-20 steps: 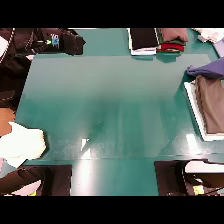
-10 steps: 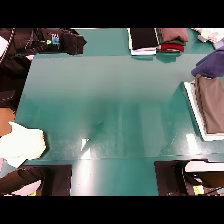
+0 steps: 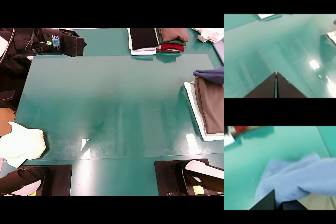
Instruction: Fold the shirts.
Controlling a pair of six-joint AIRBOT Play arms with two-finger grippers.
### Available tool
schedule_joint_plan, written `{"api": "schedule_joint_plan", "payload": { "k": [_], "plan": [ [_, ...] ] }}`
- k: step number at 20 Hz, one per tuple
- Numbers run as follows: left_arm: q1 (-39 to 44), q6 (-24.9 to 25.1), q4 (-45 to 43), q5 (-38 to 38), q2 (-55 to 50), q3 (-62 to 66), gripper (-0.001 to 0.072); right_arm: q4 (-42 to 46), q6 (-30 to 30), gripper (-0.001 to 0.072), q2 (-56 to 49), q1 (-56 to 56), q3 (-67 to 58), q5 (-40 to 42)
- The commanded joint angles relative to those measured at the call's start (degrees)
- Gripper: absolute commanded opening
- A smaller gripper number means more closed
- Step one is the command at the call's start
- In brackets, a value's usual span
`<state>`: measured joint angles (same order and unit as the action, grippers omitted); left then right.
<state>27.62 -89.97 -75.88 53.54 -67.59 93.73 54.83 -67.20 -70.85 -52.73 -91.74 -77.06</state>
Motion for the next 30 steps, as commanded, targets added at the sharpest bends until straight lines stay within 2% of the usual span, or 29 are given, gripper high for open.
{"api": "schedule_joint_plan", "payload": {
  "k": [1,4,5,6,7,8,9,10,12,14,16,18,22,26,27,29,30],
  "plan": [
    [0.0,0.3,-0.1,0.1,0.0,0.0,0.0022,6.0,4.7,0.0016,6.0,-4.5,11.6,-0.8],
    [0.0,0.5,-0.1,0.1,0.0,0.0,0.0022,13.3,4.7,0.0022,9.5,-6.1,19.3,-0.7],
    [0.0,0.5,-0.1,0.1,0.0,0.0,0.0022,14.3,4.6,0.0062,10.3,-6.8,21.4,-0.6],
    [0.0,0.5,-0.1,0.1,0.0,0.0,0.0022,14.4,4.6,0.0156,11.0,-7.4,23.4,-0.3],
    [0.0,0.5,-0.1,0.2,0.0,0.0,0.0022,14.4,4.6,0.0296,11.7,-8.1,25.0,0.1],
    [0.0,0.5,-0.1,0.2,0.0,0.0,0.0022,14.4,4.6,0.0514,12.2,-9.1,26.3,0.2],
    [0.0,0.7,-0.1,0.2,0.0,0.0,0.0022,14.3,4.3,0.0622,12.4,-10.2,26.6,0.4],
    [0.0,1.3,-0.1,0.2,0.0,0.0,0.0022,13.9,2.7,0.0633,12.5,-11.0,26.3,0.4],
    [0.0,2.0,-0.1,0.2,0.0,0.0,0.0022,11.5,0.2,0.0631,12.5,-11.3,23.7,0.6],
    [0.0,2.0,-0.1,0.6,0.0,0.0,0.0022,0.5,0.2,0.0625,12.5,-10.7,20.3,2.0],
    [0.0,2.0,-0.1,0.6,0.0,0.0,0.0023,-8.7,0.2,0.0623,12.5,-6.4,16.7,2.9],
    [0.0,2.0,-0.1,0.6,0.0,0.0,0.0023,-14.0,0.1,0.0622,12.5,2.1,14.2,2.5],
    [0.0,2.0,-0.3,0.5,0.0,0.0,0.0023,-14.1,0.2,0.0622,12.3,25.8,13.0,4.1],
    [0.0,1.9,-0.2,1.0,0.0,0.0,0.0023,-12.6,0.2,0.0621,11.1,46.2,13.0,9.5],
    [0.0,2.0,-0.2,0.7,0.0,0.0,0.0023,-11.5,0.2,0.0572,10.6,50.0,13.0,10.5],
    [0.0,2.0,-0.2,-0.3,0.0,0.0,0.0023,-9.3,0.2,0.0209,9.3,56.5,13.0,10.6],
    [0.0,2.0,-0.2,-0.9,0.0,0.0,0.0023,-8.3,0.2,0.0075,8.7,58.8,13.0,10.6]
  ]
}}
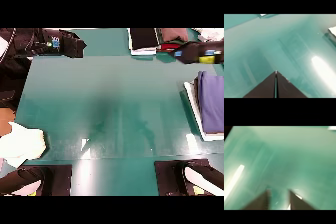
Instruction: Fold the shirts.
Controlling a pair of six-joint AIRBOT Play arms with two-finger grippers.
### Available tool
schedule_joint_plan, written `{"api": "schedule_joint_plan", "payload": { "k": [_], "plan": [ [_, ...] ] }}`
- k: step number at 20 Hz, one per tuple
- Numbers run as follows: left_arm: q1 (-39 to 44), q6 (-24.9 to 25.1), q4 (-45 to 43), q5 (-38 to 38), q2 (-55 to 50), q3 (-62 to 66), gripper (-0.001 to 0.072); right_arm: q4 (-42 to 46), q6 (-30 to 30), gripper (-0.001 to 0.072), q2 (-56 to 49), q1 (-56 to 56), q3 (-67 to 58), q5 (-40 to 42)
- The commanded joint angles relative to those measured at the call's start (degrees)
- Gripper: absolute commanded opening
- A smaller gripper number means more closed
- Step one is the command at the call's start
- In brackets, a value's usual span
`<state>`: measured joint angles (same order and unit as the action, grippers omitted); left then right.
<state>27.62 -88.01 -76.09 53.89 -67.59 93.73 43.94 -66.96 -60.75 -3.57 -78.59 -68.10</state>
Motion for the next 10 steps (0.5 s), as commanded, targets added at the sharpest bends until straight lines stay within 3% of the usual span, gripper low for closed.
{"api": "schedule_joint_plan", "payload": {
  "k": [1,10],
  "plan": [
    [0.0,0.0,0.0,-1.6,0.0,0.0,0.0022,3.0,-0.1,0.0016,-1.9,11.6,-0.1,1.7],
    [0.0,0.0,0.0,-1.9,0.0,0.0,0.0023,3.2,-0.1,0.0017,-3.7,14.8,-0.1,1.1]
  ]
}}
